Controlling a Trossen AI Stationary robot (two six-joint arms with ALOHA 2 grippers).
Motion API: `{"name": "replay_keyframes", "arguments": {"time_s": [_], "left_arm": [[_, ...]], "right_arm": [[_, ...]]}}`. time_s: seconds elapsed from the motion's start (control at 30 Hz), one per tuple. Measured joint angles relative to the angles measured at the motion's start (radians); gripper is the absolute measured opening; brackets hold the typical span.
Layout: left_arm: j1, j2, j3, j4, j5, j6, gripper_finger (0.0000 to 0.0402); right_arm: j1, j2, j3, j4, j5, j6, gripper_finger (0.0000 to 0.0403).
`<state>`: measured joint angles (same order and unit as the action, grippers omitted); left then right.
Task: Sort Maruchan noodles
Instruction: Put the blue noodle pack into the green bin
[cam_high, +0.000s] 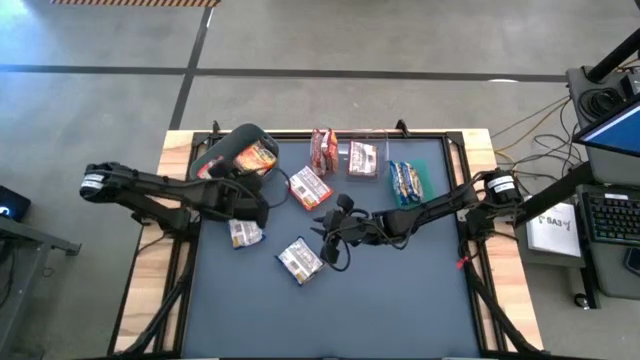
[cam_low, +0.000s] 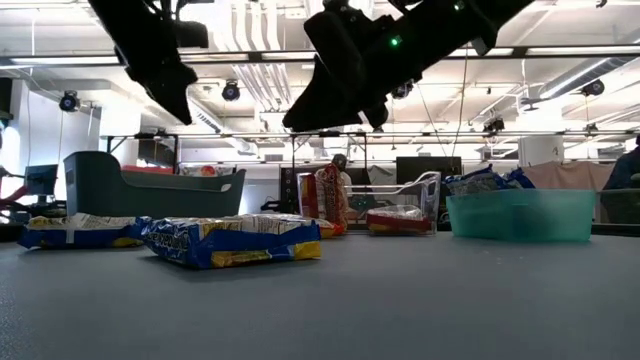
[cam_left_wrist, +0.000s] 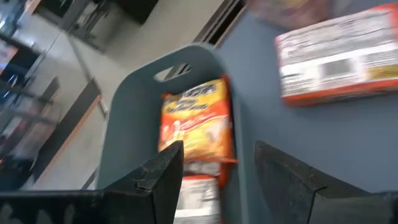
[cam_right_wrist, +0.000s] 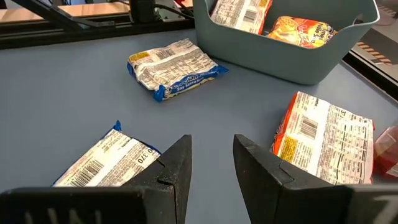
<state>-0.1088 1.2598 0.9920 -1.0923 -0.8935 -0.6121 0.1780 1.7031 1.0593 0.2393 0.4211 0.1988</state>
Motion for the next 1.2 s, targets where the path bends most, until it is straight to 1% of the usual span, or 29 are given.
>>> {"name": "replay_keyframes", "arguments": {"time_s": [0.2, 0.4, 0.57, 0.67, 0.77, 0.87, 0.97, 1.07, 1.13, 1.2], "left_arm": [[-0.102, 0.0, 0.0, 0.048, -0.004, 0.009, 0.0178], [-0.158, 0.0, 0.0, 0.073, -0.004, 0.026, 0.0178], [-0.167, 0.0, 0.0, 0.066, -0.003, 0.025, 0.0178], [-0.149, 0.0, 0.0, 0.024, -0.001, 0.023, 0.0171], [-0.095, -0.005, 0.0, -0.032, -0.003, 0.017, 0.0153], [0.003, -0.017, 0.0, -0.092, -0.003, -0.025, 0.012], [0.152, -0.017, 0.0, -0.123, 0.024, -0.049, 0.0075], [0.321, -0.009, 0.0, -0.118, 0.09, -0.003, 0.0021], [0.412, -0.003, -0.001, -0.106, 0.12, 0.038, 0.0007], [0.479, -0.002, -0.002, -0.091, 0.119, 0.087, 0.0011]], "right_arm": [[-0.002, 0.0, -0.015, 0.028, 0.0, 0.0, 0.0107], [-0.002, 0.0, -0.015, 0.029, 0.0, 0.0, 0.0107], [-0.002, 0.0, -0.015, 0.029, 0.0, 0.003, 0.0107], [-0.002, 0.0, -0.015, 0.029, 0.0, 0.003, 0.0107], [-0.002, 0.0, -0.015, 0.029, -0.001, 0.003, 0.0107], [-0.002, 0.0, -0.015, 0.028, -0.001, 0.003, 0.0107], [-0.002, 0.0, -0.015, 0.029, -0.001, 0.002, 0.0107], [-0.002, 0.0, -0.015, 0.029, -0.001, 0.0, 0.0107], [-0.002, 0.0, -0.015, 0.029, -0.001, 0.0, 0.0107], [-0.001, 0.0, -0.015, 0.028, -0.001, -0.008, 0.0107]]}}
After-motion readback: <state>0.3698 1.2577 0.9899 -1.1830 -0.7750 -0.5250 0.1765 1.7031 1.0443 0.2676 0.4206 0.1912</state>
